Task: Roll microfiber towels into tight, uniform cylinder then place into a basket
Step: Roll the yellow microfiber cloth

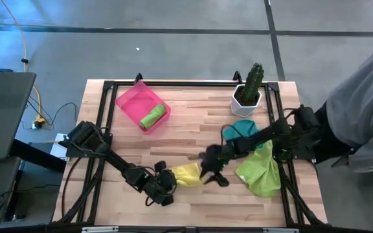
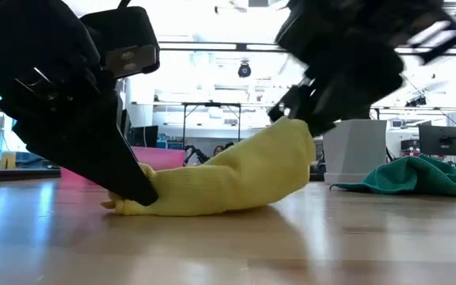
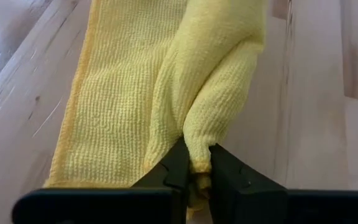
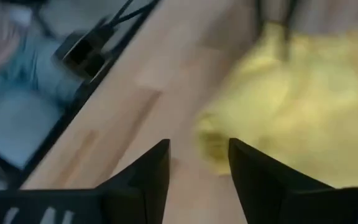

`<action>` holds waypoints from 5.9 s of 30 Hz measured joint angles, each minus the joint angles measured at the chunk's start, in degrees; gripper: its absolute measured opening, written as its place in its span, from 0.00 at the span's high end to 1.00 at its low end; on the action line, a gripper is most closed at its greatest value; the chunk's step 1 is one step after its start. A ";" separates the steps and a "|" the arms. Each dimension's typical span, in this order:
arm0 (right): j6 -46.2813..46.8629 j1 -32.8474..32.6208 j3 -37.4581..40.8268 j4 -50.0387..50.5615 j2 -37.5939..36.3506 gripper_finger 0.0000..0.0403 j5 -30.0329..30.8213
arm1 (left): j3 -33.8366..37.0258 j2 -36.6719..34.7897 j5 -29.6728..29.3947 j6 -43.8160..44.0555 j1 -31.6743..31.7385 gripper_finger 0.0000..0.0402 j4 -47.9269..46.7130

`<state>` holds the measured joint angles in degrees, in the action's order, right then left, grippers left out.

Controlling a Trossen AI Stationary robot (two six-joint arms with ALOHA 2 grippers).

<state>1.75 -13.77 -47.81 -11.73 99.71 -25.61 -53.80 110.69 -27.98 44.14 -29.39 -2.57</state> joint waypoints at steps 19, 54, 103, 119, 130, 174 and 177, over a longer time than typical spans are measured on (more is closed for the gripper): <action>-23.91 -16.57 -0.17 -6.99 3.47 0.61 41.68 | 0.04 -0.24 3.36 3.74 1.27 0.93 -1.56; -9.91 -6.07 -0.45 -8.40 10.79 0.41 32.50 | 0.16 -0.28 4.58 1.47 1.19 0.92 0.41; 34.05 5.14 -0.26 -2.80 11.12 0.99 0.45 | 0.07 -7.56 -4.87 -32.68 0.31 0.62 7.26; 34.21 5.01 -0.31 -2.34 11.08 0.97 0.14 | 0.12 -3.61 -3.85 -28.73 4.24 0.62 3.51; 31.22 4.99 -0.28 -2.18 11.10 0.96 0.17 | 1.64 -3.72 5.03 -21.61 6.99 0.62 1.47; -18.56 -12.15 -0.02 -5.22 6.44 0.61 41.52 | 1.75 -3.72 12.47 -14.10 9.22 0.84 0.88; -16.10 -11.29 -0.02 -5.20 6.99 0.61 41.48 | 1.75 -3.72 12.55 -14.10 9.14 0.84 1.07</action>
<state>-14.35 -25.06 -47.83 -16.93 106.69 15.87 -52.05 106.98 -15.44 30.04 -20.25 -1.50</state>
